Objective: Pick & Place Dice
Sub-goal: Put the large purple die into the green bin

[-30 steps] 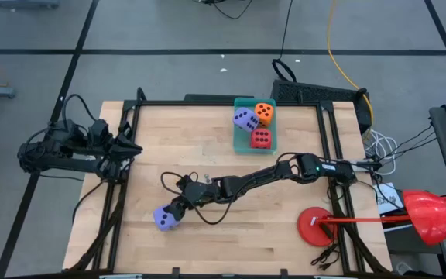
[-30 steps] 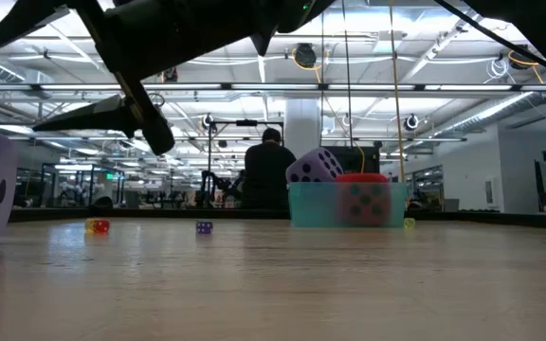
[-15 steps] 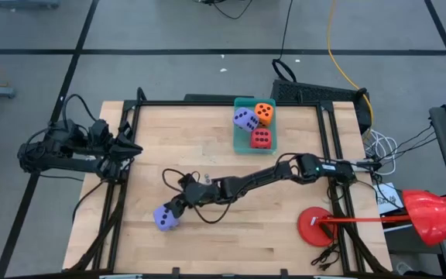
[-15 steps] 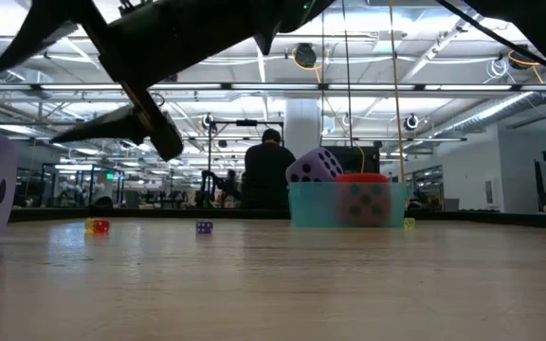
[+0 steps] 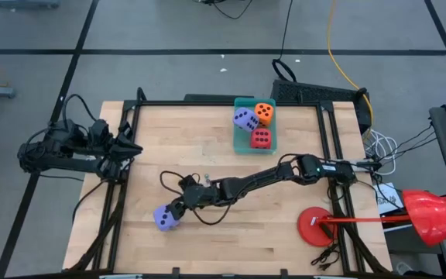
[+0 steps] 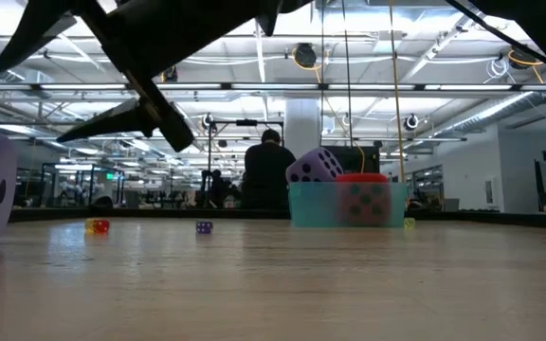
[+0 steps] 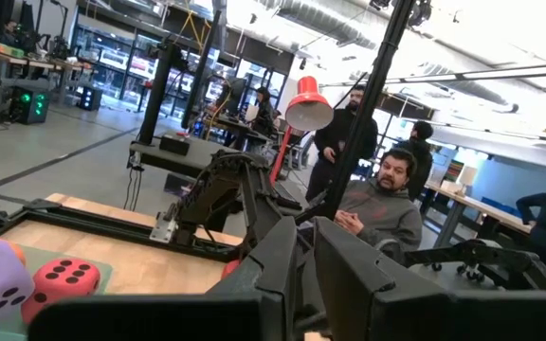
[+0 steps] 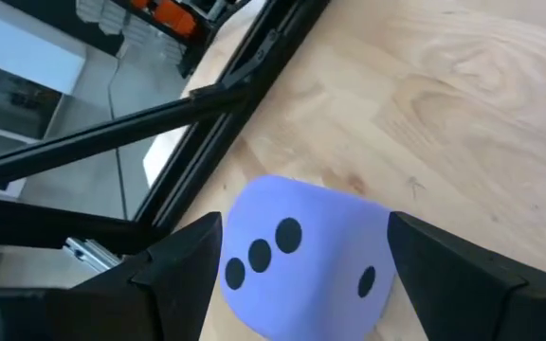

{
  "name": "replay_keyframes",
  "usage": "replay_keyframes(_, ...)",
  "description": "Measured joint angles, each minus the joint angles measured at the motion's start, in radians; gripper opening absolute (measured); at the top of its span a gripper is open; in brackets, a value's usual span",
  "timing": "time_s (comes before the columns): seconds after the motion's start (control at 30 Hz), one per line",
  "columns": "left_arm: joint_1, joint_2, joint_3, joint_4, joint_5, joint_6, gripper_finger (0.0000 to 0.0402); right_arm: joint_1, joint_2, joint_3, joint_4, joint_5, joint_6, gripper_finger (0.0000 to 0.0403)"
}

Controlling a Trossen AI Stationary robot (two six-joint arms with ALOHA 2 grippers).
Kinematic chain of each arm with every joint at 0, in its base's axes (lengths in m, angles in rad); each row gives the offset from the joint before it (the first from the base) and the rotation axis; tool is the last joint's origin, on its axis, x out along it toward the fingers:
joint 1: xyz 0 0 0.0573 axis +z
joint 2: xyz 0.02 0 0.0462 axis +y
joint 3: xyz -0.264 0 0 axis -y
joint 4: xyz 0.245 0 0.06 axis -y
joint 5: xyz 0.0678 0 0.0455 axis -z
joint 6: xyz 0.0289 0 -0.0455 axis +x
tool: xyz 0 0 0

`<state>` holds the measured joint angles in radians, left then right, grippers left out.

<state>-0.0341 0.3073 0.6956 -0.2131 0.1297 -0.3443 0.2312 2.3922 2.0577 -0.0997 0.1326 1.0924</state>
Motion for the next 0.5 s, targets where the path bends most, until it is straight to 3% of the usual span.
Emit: replay_keyframes(0.5, 0.0, 0.0, 0.0, 0.0, 0.0, 0.0, 0.0047, 0.026, 0.051, -0.001, 0.069, -0.024, 0.075, 0.0288)
